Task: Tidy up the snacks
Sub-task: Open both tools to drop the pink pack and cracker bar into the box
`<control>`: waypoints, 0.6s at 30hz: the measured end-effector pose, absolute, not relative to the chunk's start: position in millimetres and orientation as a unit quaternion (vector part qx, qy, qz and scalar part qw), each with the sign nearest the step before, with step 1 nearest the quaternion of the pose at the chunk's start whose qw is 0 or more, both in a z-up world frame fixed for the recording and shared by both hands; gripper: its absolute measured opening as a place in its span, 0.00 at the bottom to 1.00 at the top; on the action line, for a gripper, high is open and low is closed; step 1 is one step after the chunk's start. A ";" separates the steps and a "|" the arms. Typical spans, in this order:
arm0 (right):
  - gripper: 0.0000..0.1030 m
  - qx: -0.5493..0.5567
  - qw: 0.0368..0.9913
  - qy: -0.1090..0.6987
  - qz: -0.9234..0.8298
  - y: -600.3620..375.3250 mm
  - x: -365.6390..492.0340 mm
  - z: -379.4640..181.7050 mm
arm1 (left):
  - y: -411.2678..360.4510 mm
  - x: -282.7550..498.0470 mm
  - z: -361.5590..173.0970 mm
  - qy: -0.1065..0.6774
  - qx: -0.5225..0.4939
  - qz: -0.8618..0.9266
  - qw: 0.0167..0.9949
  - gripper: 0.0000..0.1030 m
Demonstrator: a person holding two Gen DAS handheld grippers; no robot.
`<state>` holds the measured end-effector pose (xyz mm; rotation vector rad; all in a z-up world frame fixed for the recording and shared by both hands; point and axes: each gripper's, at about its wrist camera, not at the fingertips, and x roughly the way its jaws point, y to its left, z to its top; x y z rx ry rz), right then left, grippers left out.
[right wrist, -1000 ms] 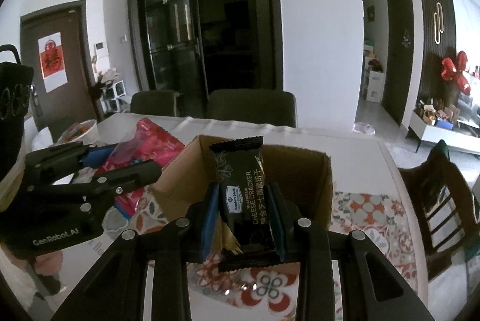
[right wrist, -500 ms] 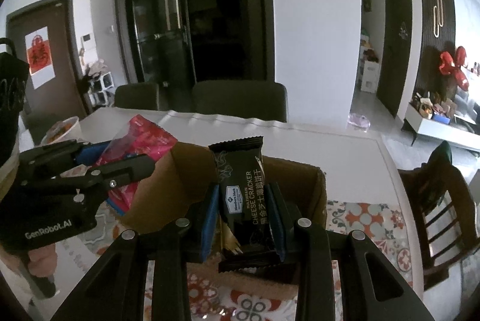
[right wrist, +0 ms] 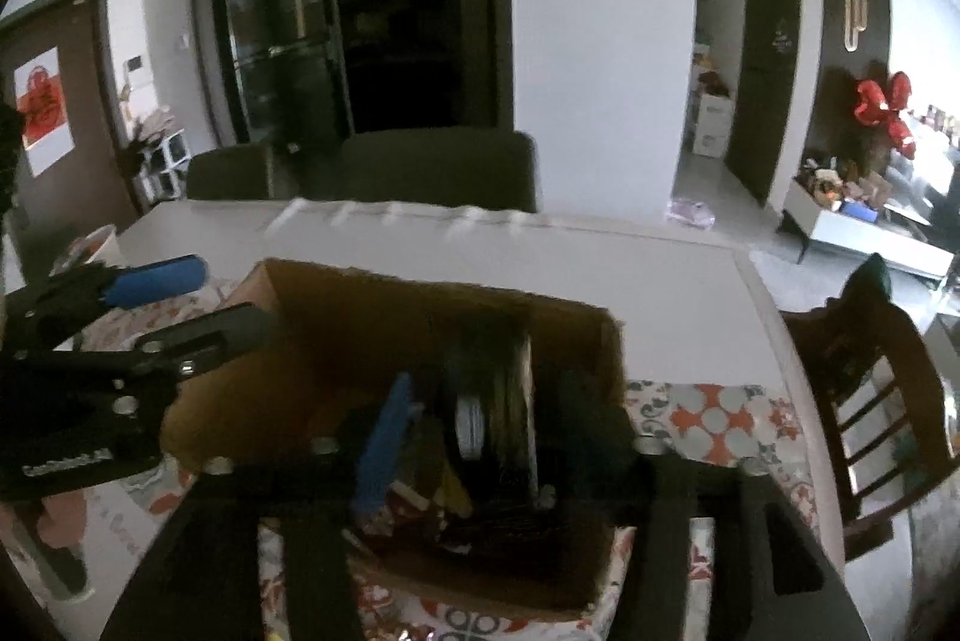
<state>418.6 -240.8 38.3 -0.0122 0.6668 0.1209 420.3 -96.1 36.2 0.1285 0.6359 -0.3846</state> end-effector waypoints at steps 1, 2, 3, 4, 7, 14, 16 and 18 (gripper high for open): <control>0.56 -0.010 0.945 0.323 0.055 -240.8 415.6 39.5 | -95.0 417.9 37.1 0.307 0.063 -0.187 0.931 0.69; 0.56 -0.010 0.945 0.322 0.052 -241.8 412.8 40.7 | -94.0 413.8 38.0 0.304 0.065 -0.186 0.932 0.70; 0.56 -0.011 0.947 0.318 0.052 -241.8 408.0 42.3 | -92.9 407.2 39.0 0.298 0.069 -0.180 0.935 0.71; 0.56 -0.013 0.948 0.314 0.052 -240.6 403.9 44.3 | -91.2 402.8 39.5 0.294 0.072 -0.177 0.937 0.71; 0.57 -0.019 0.954 0.297 0.043 -240.8 387.2 48.8 | -87.0 384.1 42.8 0.280 0.077 -0.174 0.941 0.74; 0.62 -0.023 0.964 0.266 0.022 -235.5 345.5 53.3 | -74.5 343.1 42.4 0.258 0.077 -0.159 0.950 0.74; 0.62 -0.022 0.966 0.258 0.020 -234.1 333.1 53.1 | -72.9 332.4 41.6 0.252 0.081 -0.158 0.951 0.74; 0.62 -0.021 0.966 0.256 0.018 -233.7 323.5 51.8 | -71.7 321.7 39.9 0.245 0.087 -0.154 0.953 0.74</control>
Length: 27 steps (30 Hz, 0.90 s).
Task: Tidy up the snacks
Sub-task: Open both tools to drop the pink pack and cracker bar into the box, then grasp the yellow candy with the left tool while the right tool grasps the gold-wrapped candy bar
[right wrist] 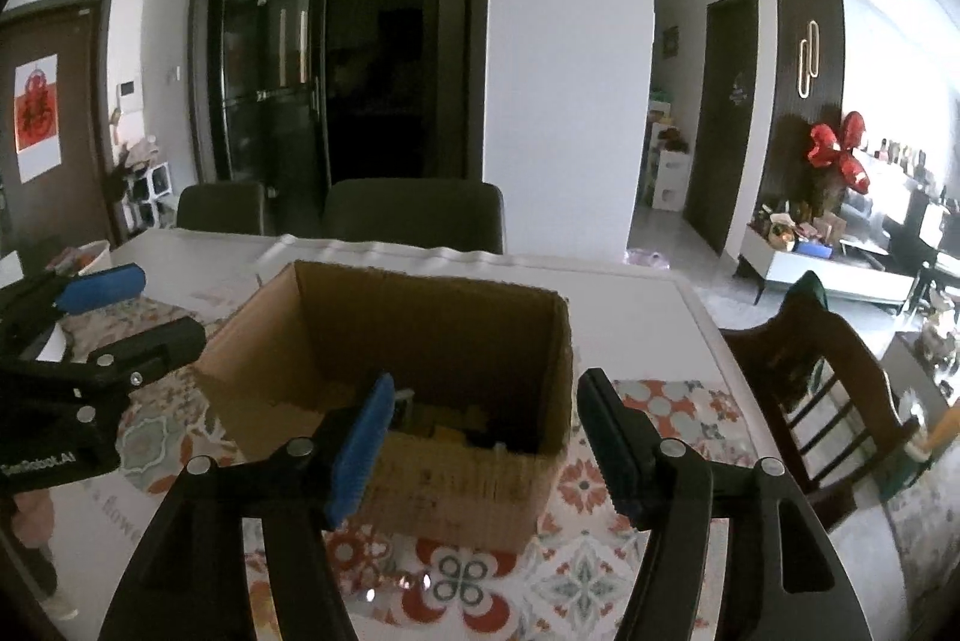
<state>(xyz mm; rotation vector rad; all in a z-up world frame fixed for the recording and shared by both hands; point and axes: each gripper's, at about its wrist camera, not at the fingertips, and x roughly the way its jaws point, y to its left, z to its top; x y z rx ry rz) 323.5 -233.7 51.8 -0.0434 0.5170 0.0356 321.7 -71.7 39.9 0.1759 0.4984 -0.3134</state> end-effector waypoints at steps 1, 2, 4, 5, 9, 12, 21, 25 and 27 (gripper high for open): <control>0.62 -0.021 0.967 0.253 0.016 -233.7 317.7 50.9 | -71.0 314.5 38.5 0.240 0.090 -0.151 0.955 0.75; 0.62 -0.021 0.968 0.251 0.014 -233.9 312.4 49.8 | -71.1 307.0 37.6 0.235 0.094 -0.148 0.956 0.76; 0.62 -0.018 0.968 0.248 0.006 -235.2 300.8 46.8 | -70.0 293.9 32.7 0.226 0.101 -0.137 0.959 0.77; 0.62 -0.017 0.968 0.249 0.003 -235.9 295.3 44.7 | -69.3 289.6 31.1 0.223 0.103 -0.134 0.960 0.77; 0.62 -0.015 0.968 0.248 -0.019 -239.3 277.3 37.1 | -66.3 270.9 18.4 0.223 0.108 -0.117 0.962 0.77; 0.62 -0.017 0.968 0.247 -0.037 -239.2 261.7 29.0 | -61.3 257.2 6.4 0.239 0.092 -0.113 0.960 0.77; 0.62 -0.004 0.961 0.271 -0.051 -235.3 226.7 -3.4 | -54.7 231.9 -33.9 0.285 0.071 -0.113 0.949 0.77; 0.62 0.002 0.955 0.293 -0.047 -236.1 222.9 -21.4 | -53.6 227.1 -51.2 0.295 0.070 -0.103 0.947 0.77; 0.62 0.010 0.951 0.305 -0.048 -238.6 222.3 -29.6 | -55.0 225.9 -59.1 0.298 0.072 -0.102 0.946 0.77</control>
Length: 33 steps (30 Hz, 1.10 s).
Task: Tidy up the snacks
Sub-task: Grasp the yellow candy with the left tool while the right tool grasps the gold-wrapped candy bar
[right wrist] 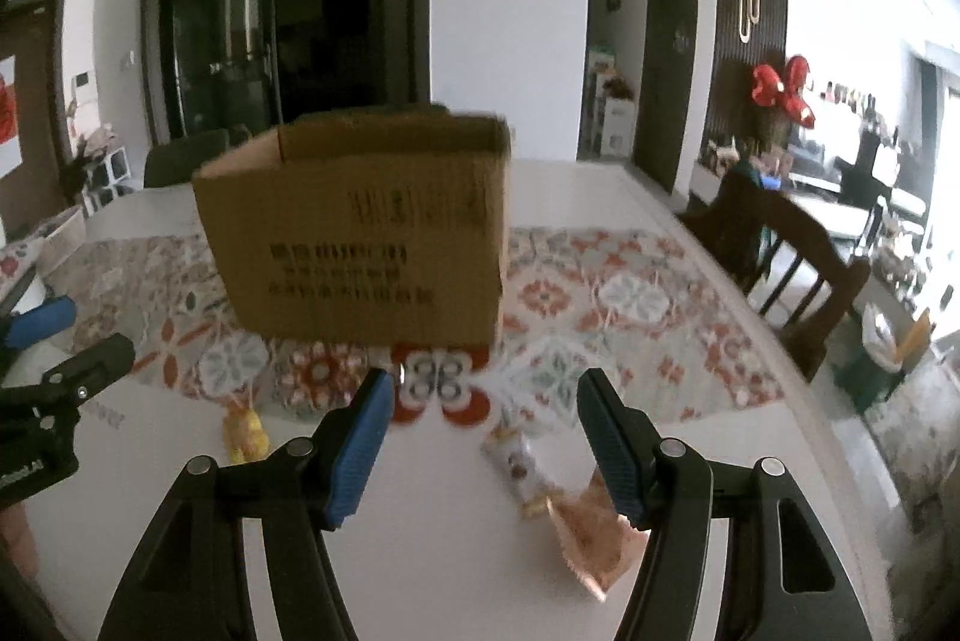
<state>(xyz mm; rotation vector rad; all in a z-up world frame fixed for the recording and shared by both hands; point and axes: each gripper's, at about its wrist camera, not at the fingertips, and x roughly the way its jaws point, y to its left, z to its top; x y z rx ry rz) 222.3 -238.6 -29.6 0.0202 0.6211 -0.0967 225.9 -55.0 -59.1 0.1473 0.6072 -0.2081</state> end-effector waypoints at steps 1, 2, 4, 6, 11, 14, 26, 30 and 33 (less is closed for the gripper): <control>0.62 0.013 0.949 0.311 -0.047 -239.8 221.6 -34.7 | -55.8 225.4 -63.9 0.301 0.074 -0.102 0.945 0.77; 0.62 0.015 0.947 0.316 -0.046 -240.8 221.5 -38.5 | -56.5 226.1 -68.3 0.306 0.075 -0.103 0.943 0.77; 0.62 0.016 0.944 0.327 -0.046 -243.4 222.2 -47.7 | -58.4 228.3 -77.2 0.319 0.075 -0.107 0.939 0.77; 0.62 0.014 0.940 0.338 -0.047 -244.0 224.0 -54.7 | -59.7 231.9 -85.5 0.330 0.074 -0.112 0.934 0.77; 0.62 0.011 0.931 0.362 -0.046 -246.4 227.9 -71.0 | -67.1 243.1 -102.8 0.352 0.075 -0.126 0.924 0.77; 0.62 0.006 0.926 0.373 -0.049 -248.0 232.5 -78.0 | -71.0 250.5 -112.7 0.365 0.074 -0.134 0.918 0.77; 0.49 -0.005 0.916 0.398 -0.044 -252.4 253.1 -94.1 | -80.4 273.6 -136.8 0.401 0.062 -0.145 0.902 0.65; 0.47 0.002 0.912 0.408 -0.042 -255.8 260.8 -99.0 | -82.5 277.8 -140.1 0.408 0.060 -0.145 0.900 0.60; 0.40 0.010 0.907 0.419 -0.036 -257.3 264.5 -103.6 | -84.5 280.2 -142.4 0.411 0.059 -0.149 0.897 0.58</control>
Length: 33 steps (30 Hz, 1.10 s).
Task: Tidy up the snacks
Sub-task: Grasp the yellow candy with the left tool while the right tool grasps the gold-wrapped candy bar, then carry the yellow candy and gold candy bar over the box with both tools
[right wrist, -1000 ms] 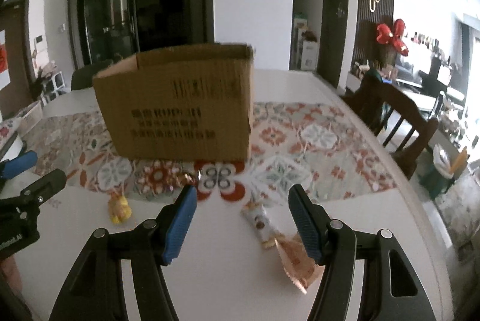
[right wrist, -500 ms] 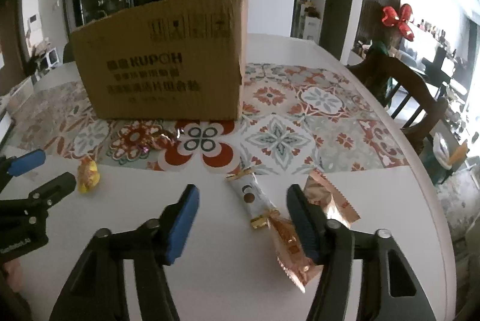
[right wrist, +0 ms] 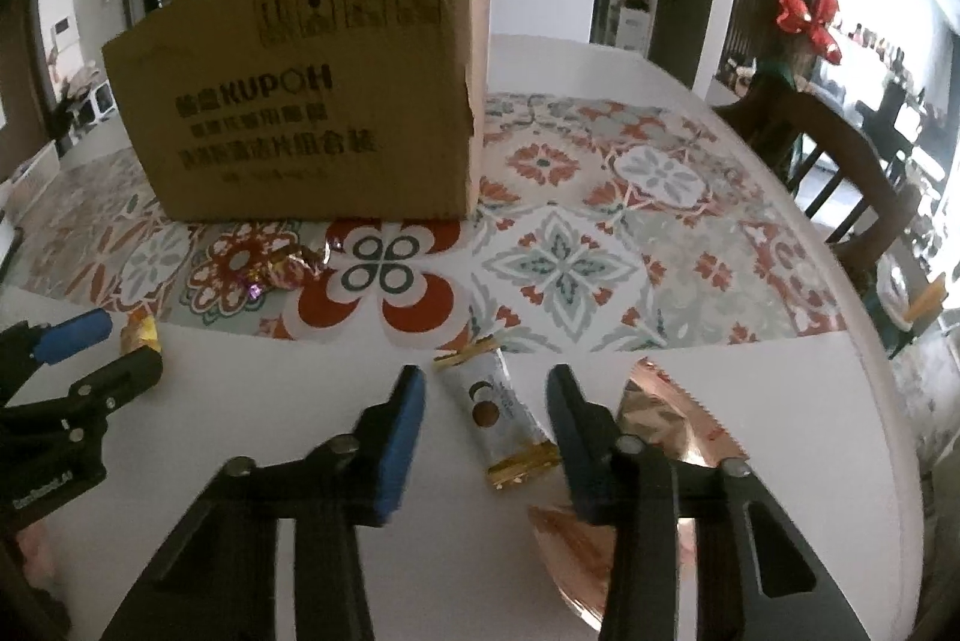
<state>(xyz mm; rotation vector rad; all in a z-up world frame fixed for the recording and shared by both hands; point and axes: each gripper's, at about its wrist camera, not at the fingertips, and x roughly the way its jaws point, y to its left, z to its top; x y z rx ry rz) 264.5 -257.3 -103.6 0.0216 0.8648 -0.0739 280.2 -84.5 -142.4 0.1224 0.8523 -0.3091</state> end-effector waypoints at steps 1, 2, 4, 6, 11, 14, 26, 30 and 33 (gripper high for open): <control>0.40 0.013 0.906 0.421 -0.034 -257.7 265.0 -105.2 | -85.1 281.3 -143.1 0.413 0.059 -0.149 0.897 0.54; 0.40 0.011 0.907 0.420 -0.036 -257.6 264.7 -105.7 | -85.6 282.4 -143.9 0.414 0.060 -0.150 0.896 0.50; 0.34 0.009 0.907 0.420 -0.037 -257.4 264.3 -106.0 | -86.9 284.5 -145.4 0.417 0.060 -0.154 0.894 0.45; 0.27 0.007 0.906 0.422 -0.037 -256.8 264.4 -106.6 | -87.5 286.2 -146.7 0.421 0.059 -0.157 0.892 0.45; 0.21 -0.005 0.906 0.422 -0.032 -252.5 262.7 -106.6 | -86.5 286.3 -146.2 0.419 0.054 -0.162 0.892 0.43; 0.21 0.003 0.908 0.418 -0.021 -249.4 260.1 -104.2 | -86.1 282.9 -142.8 0.414 0.056 -0.165 0.894 0.43; 0.21 0.022 0.919 0.394 0.004 -240.2 244.7 -79.9 | -86.1 265.0 -110.4 0.384 0.056 -0.179 0.904 0.43; 0.20 0.024 0.923 0.383 0.012 -234.2 237.1 -69.3 | -83.7 257.4 -97.2 0.372 0.053 -0.183 0.908 0.43; 0.20 0.024 0.928 0.372 0.016 -231.0 230.8 -60.8 | -82.0 252.8 -86.2 0.359 0.055 -0.185 0.913 0.43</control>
